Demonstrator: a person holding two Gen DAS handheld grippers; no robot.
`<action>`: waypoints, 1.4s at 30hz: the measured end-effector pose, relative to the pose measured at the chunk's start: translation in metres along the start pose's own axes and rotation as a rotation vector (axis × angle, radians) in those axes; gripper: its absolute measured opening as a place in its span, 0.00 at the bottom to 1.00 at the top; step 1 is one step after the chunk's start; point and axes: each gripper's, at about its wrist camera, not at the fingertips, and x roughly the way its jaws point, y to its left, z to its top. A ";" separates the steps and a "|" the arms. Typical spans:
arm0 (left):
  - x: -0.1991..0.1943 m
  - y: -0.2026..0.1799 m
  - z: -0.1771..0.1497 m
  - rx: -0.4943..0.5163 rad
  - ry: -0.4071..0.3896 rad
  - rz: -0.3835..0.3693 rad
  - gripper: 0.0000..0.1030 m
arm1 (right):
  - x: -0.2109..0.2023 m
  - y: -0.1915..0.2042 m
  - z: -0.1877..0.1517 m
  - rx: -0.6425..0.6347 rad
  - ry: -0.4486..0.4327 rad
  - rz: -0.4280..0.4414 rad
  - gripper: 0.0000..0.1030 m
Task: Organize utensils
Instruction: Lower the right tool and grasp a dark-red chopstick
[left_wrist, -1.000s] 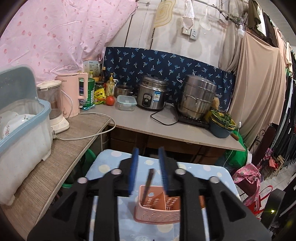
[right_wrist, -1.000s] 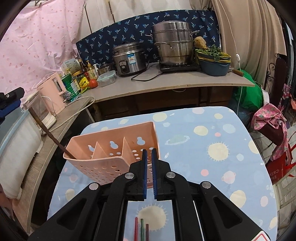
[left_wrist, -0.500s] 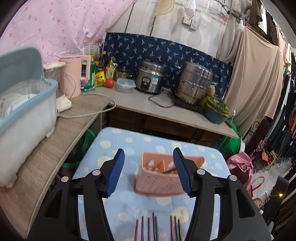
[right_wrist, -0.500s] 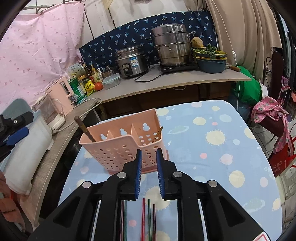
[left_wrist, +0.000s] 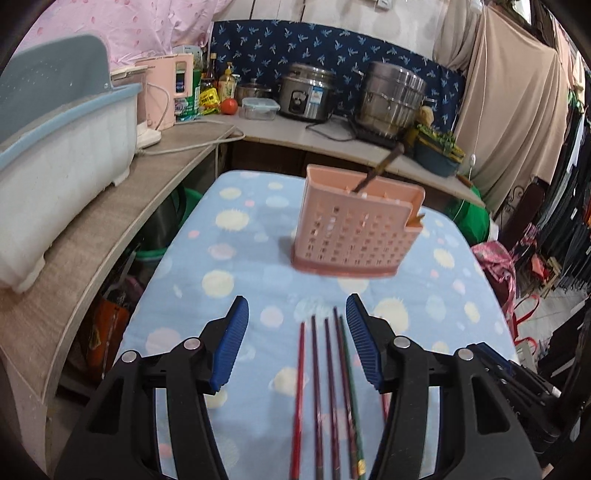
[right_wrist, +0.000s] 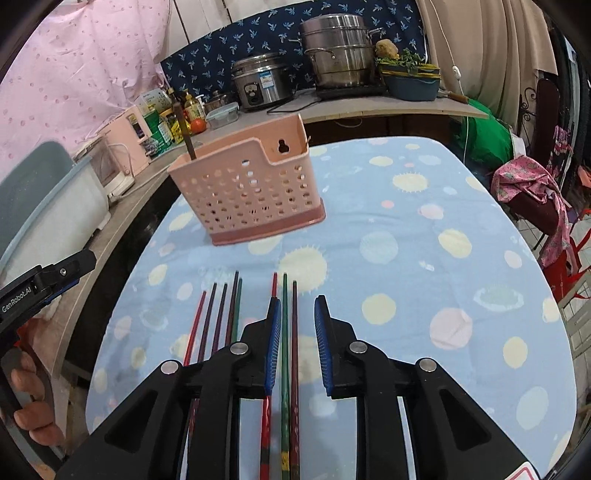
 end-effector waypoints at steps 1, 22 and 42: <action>0.001 0.002 -0.008 0.006 0.011 0.007 0.51 | 0.000 0.000 -0.007 -0.002 0.013 0.001 0.18; 0.010 0.008 -0.112 0.072 0.174 0.052 0.51 | 0.014 0.003 -0.097 -0.060 0.161 -0.021 0.18; 0.019 0.000 -0.135 0.104 0.238 0.041 0.51 | 0.017 0.001 -0.106 -0.073 0.169 -0.035 0.18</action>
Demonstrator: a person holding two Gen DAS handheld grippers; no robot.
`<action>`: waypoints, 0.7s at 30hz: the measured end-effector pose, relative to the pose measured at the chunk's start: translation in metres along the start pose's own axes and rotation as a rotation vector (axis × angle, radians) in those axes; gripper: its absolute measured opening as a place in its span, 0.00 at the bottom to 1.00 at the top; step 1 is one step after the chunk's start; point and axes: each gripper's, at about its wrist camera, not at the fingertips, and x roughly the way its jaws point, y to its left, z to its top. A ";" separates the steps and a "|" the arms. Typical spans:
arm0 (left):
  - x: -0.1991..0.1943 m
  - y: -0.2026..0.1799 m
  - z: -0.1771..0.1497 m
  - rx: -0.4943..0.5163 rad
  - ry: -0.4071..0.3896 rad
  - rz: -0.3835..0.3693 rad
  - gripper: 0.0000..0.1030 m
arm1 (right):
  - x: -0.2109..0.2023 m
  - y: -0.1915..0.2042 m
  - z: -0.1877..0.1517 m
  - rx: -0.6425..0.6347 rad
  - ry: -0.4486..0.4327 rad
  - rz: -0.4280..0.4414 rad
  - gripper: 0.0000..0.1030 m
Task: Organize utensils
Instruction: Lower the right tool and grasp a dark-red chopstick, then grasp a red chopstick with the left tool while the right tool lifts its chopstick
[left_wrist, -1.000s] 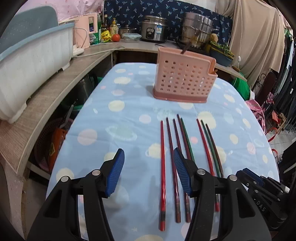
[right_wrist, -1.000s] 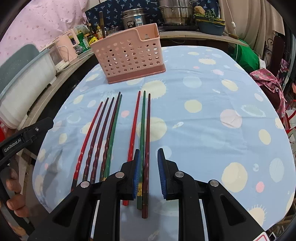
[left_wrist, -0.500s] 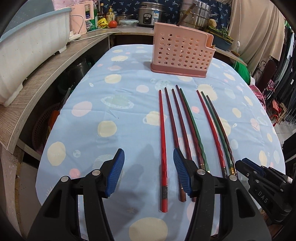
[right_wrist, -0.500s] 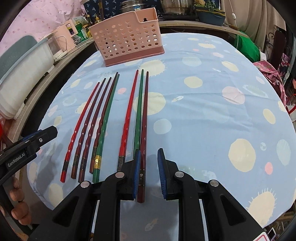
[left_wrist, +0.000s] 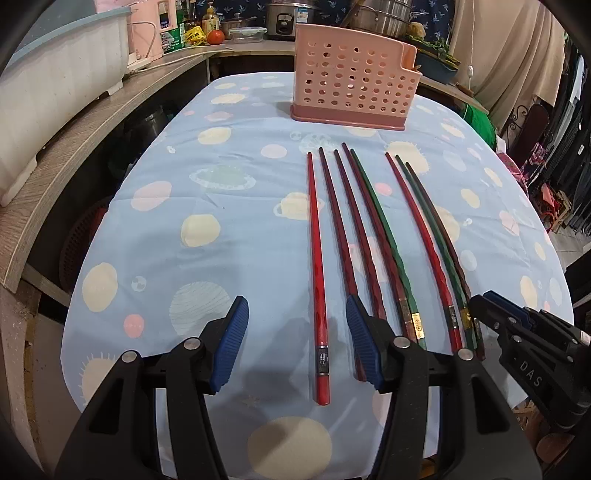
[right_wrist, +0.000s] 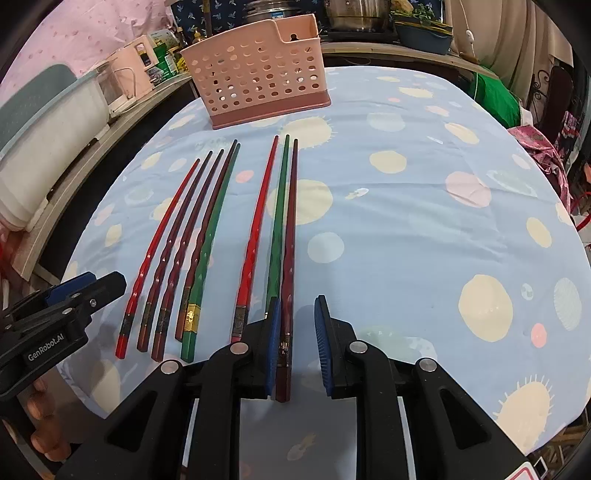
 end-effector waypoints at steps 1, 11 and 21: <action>0.001 0.000 0.000 0.001 0.003 0.000 0.51 | 0.000 -0.001 0.000 0.003 0.001 0.000 0.18; 0.006 0.004 -0.007 -0.008 0.038 0.010 0.51 | 0.001 -0.004 -0.001 0.019 -0.001 0.006 0.17; 0.011 0.004 -0.018 0.004 0.082 0.006 0.50 | 0.000 -0.008 -0.004 0.017 0.002 -0.014 0.08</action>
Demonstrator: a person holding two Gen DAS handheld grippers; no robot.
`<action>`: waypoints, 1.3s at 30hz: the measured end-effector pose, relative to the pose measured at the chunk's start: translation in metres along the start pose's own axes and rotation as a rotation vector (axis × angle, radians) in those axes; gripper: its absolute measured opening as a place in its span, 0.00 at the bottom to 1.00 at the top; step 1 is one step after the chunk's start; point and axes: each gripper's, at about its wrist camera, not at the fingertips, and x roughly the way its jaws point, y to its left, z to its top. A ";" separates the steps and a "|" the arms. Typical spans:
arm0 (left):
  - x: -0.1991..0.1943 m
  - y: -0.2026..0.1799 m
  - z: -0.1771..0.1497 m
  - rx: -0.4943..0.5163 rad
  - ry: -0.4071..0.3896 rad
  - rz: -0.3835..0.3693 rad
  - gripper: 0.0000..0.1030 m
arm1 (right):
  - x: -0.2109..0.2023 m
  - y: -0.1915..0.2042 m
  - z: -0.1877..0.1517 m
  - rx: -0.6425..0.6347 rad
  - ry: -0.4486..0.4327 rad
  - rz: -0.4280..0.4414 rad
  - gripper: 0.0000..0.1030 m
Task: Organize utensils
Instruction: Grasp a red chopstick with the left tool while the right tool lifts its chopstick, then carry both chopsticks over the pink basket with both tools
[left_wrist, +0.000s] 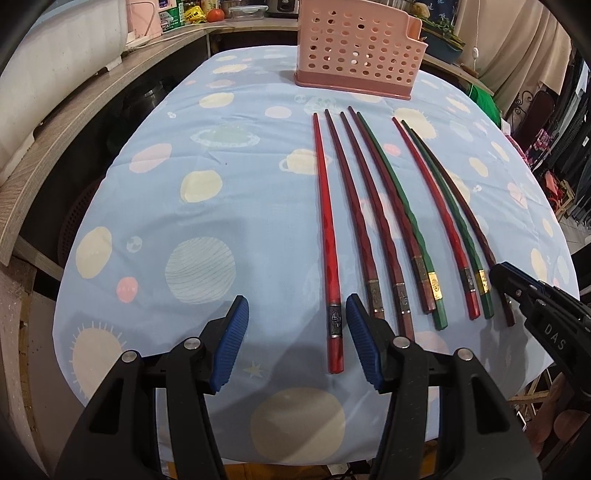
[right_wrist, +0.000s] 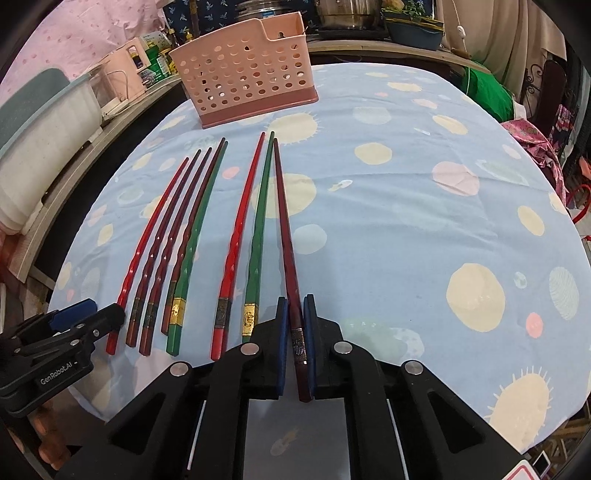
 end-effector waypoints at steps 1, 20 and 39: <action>0.000 0.000 -0.001 0.001 0.001 0.000 0.50 | 0.000 0.000 0.000 -0.003 -0.001 -0.002 0.08; -0.001 0.004 -0.002 -0.010 -0.008 -0.016 0.08 | -0.002 -0.001 0.000 0.005 -0.004 0.012 0.07; -0.030 0.019 0.026 -0.064 -0.061 -0.038 0.07 | -0.053 -0.018 0.045 0.069 -0.152 0.060 0.07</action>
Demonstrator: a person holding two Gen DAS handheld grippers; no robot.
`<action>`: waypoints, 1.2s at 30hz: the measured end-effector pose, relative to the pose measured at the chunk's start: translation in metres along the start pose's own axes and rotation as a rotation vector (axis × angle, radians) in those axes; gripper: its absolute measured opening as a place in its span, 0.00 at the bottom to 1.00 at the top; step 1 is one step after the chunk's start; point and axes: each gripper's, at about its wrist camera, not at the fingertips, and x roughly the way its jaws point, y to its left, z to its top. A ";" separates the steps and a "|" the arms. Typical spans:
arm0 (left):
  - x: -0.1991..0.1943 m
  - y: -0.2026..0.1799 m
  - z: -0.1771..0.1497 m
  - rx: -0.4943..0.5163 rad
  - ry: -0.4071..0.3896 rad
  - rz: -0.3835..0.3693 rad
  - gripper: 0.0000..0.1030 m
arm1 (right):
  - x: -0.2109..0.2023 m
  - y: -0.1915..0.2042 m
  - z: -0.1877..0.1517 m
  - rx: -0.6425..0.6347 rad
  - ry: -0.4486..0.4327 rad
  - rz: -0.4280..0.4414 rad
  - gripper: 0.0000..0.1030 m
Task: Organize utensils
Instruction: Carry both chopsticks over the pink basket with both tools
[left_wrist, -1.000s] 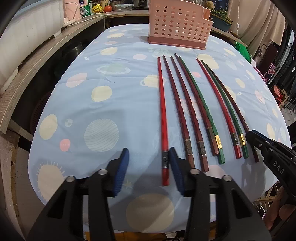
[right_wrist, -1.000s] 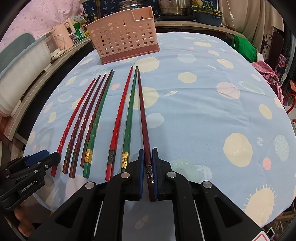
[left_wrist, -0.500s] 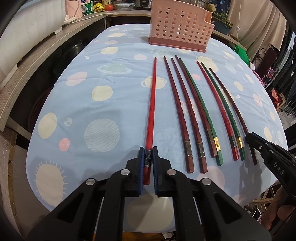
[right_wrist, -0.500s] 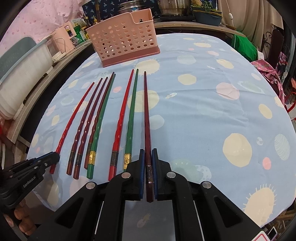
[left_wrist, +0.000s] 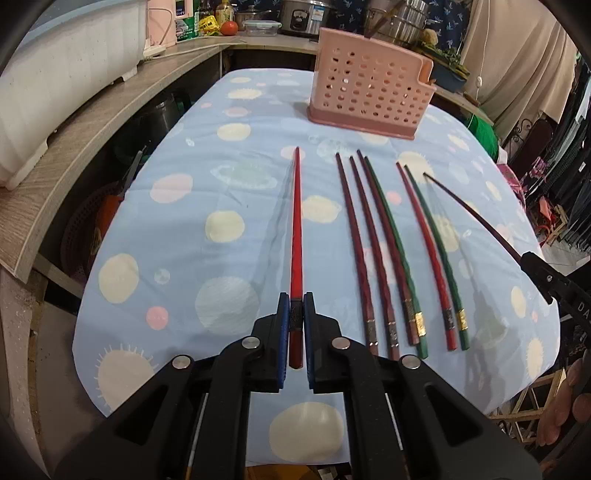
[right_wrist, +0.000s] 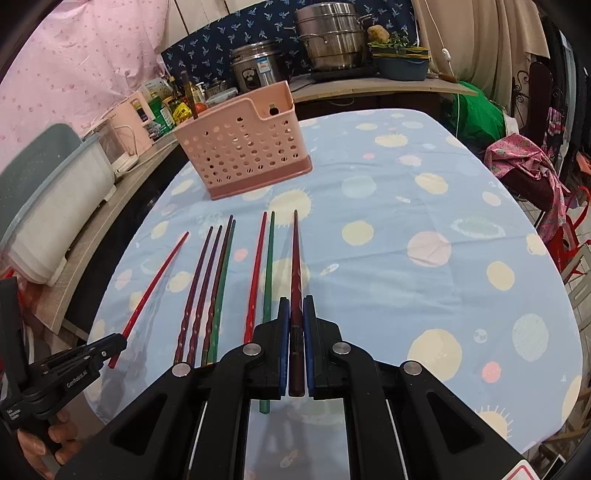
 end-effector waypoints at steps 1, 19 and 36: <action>-0.004 0.000 0.003 0.000 -0.007 -0.001 0.07 | -0.003 -0.001 0.004 0.003 -0.011 0.002 0.07; -0.071 0.008 0.064 -0.008 -0.144 -0.077 0.07 | -0.054 0.016 0.064 0.009 -0.183 -0.007 0.07; -0.103 -0.003 0.131 -0.028 -0.274 -0.070 0.07 | -0.053 0.016 0.103 0.004 -0.241 0.032 0.07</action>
